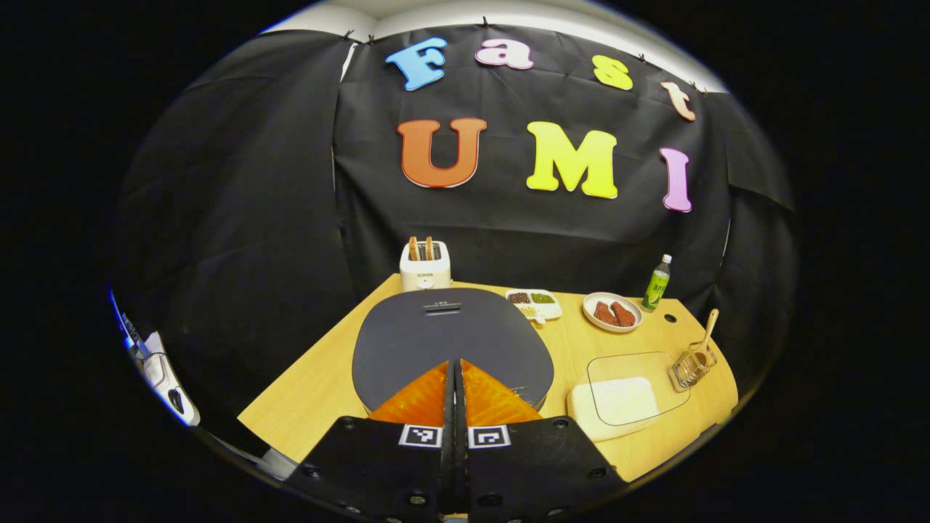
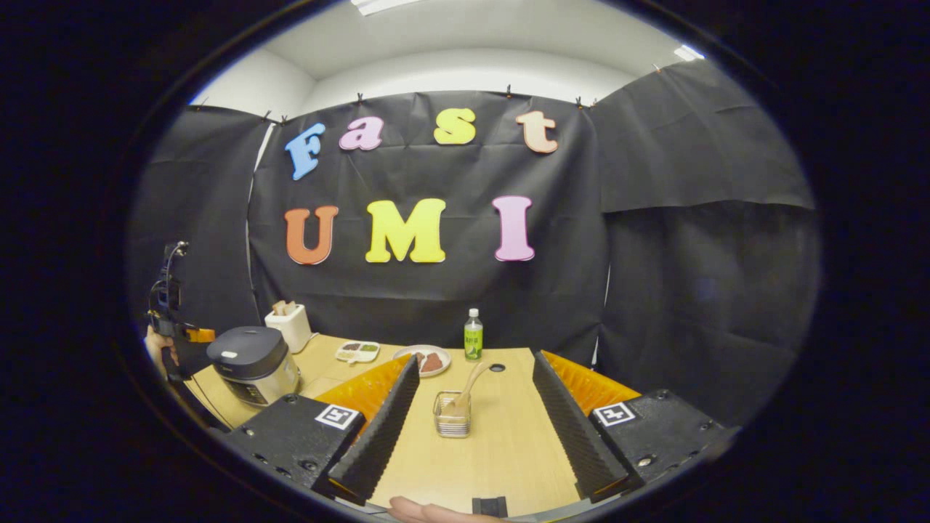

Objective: Close the left gripper, press the button to open the rice cooker; take a wooden spoon from the chopstick holder with the right hand, scoop a spoonful of rice and pour it into the rice cooker, then put the wooden spoon back into the chopstick holder.

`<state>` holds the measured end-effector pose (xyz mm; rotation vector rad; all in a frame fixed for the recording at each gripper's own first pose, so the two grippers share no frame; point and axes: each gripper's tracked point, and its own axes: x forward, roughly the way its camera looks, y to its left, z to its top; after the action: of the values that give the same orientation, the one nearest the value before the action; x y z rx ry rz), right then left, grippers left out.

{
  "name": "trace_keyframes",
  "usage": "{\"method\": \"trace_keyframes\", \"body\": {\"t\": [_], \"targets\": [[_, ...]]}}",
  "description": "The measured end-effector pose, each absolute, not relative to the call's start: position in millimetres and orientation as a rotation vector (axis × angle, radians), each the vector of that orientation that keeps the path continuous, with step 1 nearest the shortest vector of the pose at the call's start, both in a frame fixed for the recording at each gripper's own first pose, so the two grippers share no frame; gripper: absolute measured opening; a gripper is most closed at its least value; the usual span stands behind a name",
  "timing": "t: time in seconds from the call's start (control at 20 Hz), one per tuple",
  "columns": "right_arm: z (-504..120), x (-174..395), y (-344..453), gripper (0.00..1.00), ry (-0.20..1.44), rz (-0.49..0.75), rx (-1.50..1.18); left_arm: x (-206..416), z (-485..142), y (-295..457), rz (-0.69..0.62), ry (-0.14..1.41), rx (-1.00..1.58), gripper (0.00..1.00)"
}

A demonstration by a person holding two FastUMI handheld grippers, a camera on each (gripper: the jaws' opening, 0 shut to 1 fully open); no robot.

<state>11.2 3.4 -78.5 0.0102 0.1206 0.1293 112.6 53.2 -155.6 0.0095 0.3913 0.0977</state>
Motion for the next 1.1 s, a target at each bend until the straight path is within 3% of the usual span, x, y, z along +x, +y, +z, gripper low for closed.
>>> {"method": "trace_keyframes", "body": {"t": [0.2, 0.25, 0.35, 0.4, 0.65, 0.7, 0.8, 0.95, 1.0, 1.1], "targets": [[-85.8, 12.5, 6.1, 1.0, 0.128, 0.141, 0.012, 121.2, -173.2, 50.6, 0.101, 0.448, 0.02, 0.0], [-88.1, 13.1, 7.2, 0.92, 0.131, 0.144, 0.009, 123.2, -177.8, 48.9, 0.099, 0.461, 0.016, 0.0], [-93.8, 15.6, 7.5, 0.92, 0.138, 0.146, 0.002, 127.7, -186.0, 44.7, 0.093, 0.485, 0.004, 0.0], [-97.1, 16.8, 7.7, 1.0, 0.144, 0.145, -0.001, 128.0, -190.7, 44.0, 0.092, 0.501, -0.004, 0.0], [-111.3, 22.4, 5.2, 1.0, 0.199, 0.14, 0.001, 125.7, -201.5, 42.2, 0.09, 0.557, -0.069, 0.0], [-111.9, 23.2, 4.8, 0.92, 0.196, 0.139, 0.001, 128.2, -203.7, 41.7, 0.075, 0.548, -0.077, 0.0], [-112.4, 23.6, 4.9, 0.92, 0.191, 0.135, -0.005, 124.3, -198.2, 42.9, 0.055, 0.544, -0.115, 0.0], [-117.8, 21.2, 11.9, 0.92, 0.197, 0.146, -0.019, 124.0, -200.6, 42.7, 0.055, 0.53, -0.126, 0.01], [-122.1, 19.1, 14.5, 1.0, 0.206, 0.151, -0.019, 122.4, -199.4, 43.8, 0.056, 0.53, -0.117, 0.0], [-126.8, 14.9, 16.6, 1.0, 0.217, 0.157, -0.025, 120.8, -196.4, 43.7, 0.066, 0.531, -0.126, 0.0]]}}
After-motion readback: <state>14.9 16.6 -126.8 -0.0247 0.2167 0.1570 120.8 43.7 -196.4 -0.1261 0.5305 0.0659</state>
